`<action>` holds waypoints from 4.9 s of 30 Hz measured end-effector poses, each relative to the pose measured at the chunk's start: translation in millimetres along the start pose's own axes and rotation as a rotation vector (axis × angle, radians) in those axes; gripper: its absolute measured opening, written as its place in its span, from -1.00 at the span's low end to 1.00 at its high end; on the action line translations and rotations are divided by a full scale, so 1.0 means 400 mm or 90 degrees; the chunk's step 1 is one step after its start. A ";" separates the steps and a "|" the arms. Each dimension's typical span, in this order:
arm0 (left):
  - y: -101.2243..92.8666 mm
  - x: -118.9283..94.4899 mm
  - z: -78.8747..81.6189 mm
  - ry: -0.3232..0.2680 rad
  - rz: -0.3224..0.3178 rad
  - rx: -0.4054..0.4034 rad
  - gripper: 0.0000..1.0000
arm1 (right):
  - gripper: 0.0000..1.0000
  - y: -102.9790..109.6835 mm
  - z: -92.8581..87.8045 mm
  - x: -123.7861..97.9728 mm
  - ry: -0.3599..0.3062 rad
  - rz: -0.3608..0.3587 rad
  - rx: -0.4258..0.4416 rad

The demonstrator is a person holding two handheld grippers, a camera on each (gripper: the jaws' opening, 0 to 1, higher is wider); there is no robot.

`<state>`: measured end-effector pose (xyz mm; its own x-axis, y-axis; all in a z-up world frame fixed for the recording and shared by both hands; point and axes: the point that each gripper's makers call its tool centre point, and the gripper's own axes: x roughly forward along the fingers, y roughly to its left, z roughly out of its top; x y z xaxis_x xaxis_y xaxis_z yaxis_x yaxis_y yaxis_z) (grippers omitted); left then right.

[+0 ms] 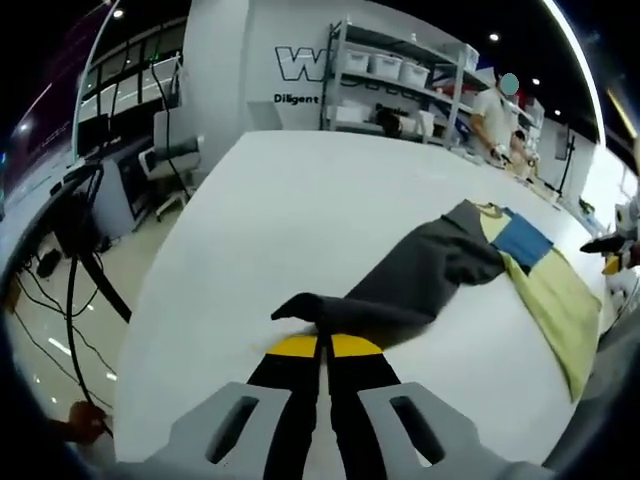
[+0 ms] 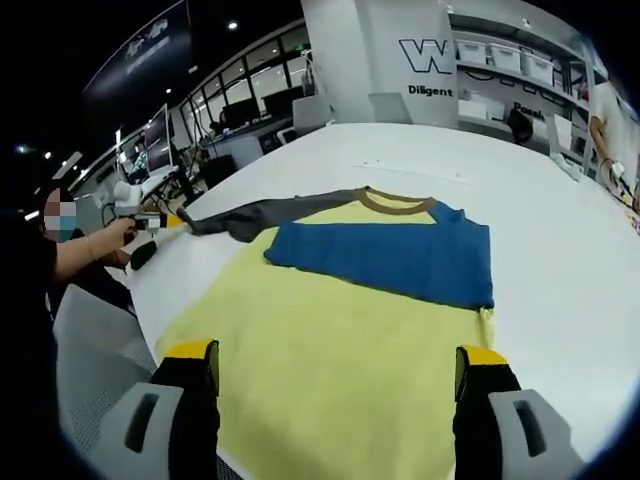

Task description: Fold the garment on the visible template until the final outline fits inside the template.

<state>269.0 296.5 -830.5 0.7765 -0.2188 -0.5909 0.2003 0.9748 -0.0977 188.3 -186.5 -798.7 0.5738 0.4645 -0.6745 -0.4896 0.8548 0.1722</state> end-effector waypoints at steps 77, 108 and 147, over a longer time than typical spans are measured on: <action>-0.567 0.056 0.400 0.041 -0.225 0.238 -1.00 | 0.98 0.016 -0.005 -0.028 -0.020 0.025 -0.002; -0.936 0.178 0.486 0.047 -0.375 0.286 -1.00 | 0.98 0.007 -0.016 -0.028 -0.010 0.025 0.003; -1.280 0.364 0.196 0.208 -0.461 0.246 -1.00 | 0.98 -0.077 -0.049 -0.027 0.004 0.004 0.043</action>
<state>326.3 -237.7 -803.7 0.1824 -0.6967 -0.6938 0.8108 0.5057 -0.2946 184.3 -222.4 -811.0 0.5663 0.4692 -0.6776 -0.4476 0.8654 0.2253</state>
